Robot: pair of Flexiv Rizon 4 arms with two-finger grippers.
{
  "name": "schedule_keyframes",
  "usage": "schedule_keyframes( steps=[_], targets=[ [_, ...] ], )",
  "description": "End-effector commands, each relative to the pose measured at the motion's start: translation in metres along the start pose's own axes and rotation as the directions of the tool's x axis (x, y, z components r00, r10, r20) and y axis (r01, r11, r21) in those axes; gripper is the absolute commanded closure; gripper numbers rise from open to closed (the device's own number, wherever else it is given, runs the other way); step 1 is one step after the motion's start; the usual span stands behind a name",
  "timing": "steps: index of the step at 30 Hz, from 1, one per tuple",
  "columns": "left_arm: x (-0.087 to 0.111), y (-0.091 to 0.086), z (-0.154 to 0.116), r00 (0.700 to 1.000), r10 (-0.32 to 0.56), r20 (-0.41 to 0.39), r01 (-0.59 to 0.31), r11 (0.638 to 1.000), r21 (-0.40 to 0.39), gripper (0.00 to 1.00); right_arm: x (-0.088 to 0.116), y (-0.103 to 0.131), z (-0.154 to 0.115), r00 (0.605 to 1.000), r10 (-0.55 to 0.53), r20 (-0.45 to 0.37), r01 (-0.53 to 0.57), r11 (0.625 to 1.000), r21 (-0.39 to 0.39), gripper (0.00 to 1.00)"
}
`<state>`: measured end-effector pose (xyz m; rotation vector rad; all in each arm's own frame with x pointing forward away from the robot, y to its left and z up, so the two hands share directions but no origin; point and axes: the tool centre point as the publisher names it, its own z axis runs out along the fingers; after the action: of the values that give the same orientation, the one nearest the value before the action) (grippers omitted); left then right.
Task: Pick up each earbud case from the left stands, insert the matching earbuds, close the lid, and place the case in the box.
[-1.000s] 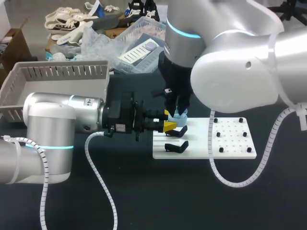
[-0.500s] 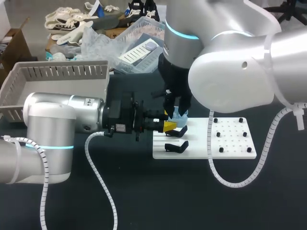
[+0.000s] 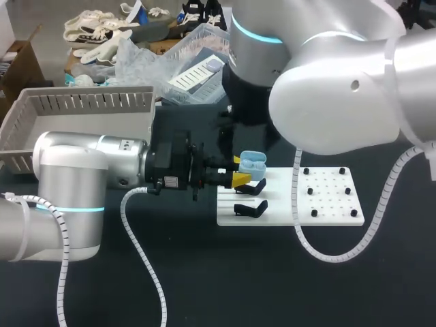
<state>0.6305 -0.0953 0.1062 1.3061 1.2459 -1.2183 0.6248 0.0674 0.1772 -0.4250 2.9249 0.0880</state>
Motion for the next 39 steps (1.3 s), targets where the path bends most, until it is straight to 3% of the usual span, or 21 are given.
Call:
schedule_keyframes(
  steps=[1, 9, 16, 30, 39],
  targets=[
    [0.000, 0.000, 0.000, 1.000, 0.000, -0.001, 0.000, 1.000, -0.002, 1.00, 0.008, -0.023, -0.003, 0.996, 0.070, 0.058, -0.069, 0.998, -0.009, 0.00],
    [0.000, 0.000, 0.000, 1.000, 0.000, -0.001, 0.000, 1.000, -0.002, 1.00, -0.002, -0.050, 0.004, 0.961, 0.265, 0.077, -0.264, 0.964, -0.022, 0.00],
    [0.000, 0.000, 0.000, 1.000, 0.000, -0.001, 0.000, 1.000, -0.002, 1.00, -0.015, -0.065, 0.013, 0.936, 0.343, 0.077, -0.342, 0.939, -0.021, 0.00],
    [0.000, 0.000, 0.000, 1.000, 0.000, -0.001, 0.000, 1.000, -0.002, 1.00, -0.037, -0.073, 0.037, 0.912, 0.407, 0.060, -0.407, 0.913, -0.006, 0.00],
    [0.000, 0.000, 0.000, 1.000, 0.000, -0.001, 0.000, 1.000, -0.002, 1.00, -0.030, -0.067, 0.052, 0.920, 0.390, 0.024, -0.391, 0.920, 0.025, 0.00]
  ],
)
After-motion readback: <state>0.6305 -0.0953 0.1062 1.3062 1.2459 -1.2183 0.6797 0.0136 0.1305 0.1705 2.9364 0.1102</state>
